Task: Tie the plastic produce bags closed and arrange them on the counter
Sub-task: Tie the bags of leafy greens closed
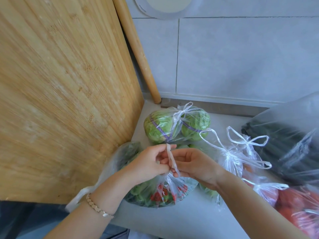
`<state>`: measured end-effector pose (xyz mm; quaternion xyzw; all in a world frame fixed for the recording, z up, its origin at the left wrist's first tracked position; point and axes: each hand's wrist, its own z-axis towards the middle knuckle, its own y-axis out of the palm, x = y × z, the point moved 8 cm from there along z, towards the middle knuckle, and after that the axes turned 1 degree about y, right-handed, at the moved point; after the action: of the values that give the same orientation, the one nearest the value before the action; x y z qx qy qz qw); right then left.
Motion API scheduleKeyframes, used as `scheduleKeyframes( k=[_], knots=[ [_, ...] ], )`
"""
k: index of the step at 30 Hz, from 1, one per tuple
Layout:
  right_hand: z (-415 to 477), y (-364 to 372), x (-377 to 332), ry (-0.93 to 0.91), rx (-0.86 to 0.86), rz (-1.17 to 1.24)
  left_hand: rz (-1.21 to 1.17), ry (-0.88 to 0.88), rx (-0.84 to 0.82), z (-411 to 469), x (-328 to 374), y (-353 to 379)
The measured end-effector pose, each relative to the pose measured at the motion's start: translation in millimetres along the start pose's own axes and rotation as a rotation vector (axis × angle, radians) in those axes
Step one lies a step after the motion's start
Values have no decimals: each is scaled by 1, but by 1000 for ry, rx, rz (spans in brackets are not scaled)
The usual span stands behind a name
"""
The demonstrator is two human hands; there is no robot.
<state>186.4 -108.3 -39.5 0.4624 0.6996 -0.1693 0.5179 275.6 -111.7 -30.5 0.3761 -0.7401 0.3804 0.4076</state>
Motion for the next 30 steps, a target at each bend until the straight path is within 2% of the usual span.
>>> scheduleKeyframes(
  k=[2,4,5,7,9,11,13,15,18,19,21,23,25,28,29,30],
  knots=[
    [-2,3,11,46,-72,199,139,67,45,-2,-2,2],
    [-3,3,25,119,-85,333,170,109,194,-2,-7,-5],
    [-2,-4,34,149,-28,263,170,121,289,-3,-11,-11],
    [-2,-26,44,180,169,-51,158,146,463,-9,-18,-21],
    [-1,-47,49,183,328,-170,100,148,538,-17,-25,-24],
    [-1,-60,56,215,437,-6,-3,100,452,-19,-32,-22],
    [1,-62,64,245,480,291,-86,48,267,-20,-32,-16],
    [8,-51,58,221,397,508,-152,64,208,-23,-23,-18],
    [19,-28,26,110,202,664,-244,45,215,-18,-9,-26],
    [23,-26,17,86,176,648,-172,4,171,-14,-6,-23],
    [31,-30,11,77,183,490,131,-35,98,-8,0,-20],
    [36,-41,19,100,249,305,332,44,85,-6,5,-18],
    [36,-57,41,169,335,214,339,63,78,-8,-8,-18],
    [27,-74,83,293,478,265,168,-46,140,-19,-56,-26],
    [24,-78,91,295,536,207,161,-64,180,-21,-71,-28],
    [20,-81,91,268,591,48,223,-30,228,-23,-80,-31]
  ],
)
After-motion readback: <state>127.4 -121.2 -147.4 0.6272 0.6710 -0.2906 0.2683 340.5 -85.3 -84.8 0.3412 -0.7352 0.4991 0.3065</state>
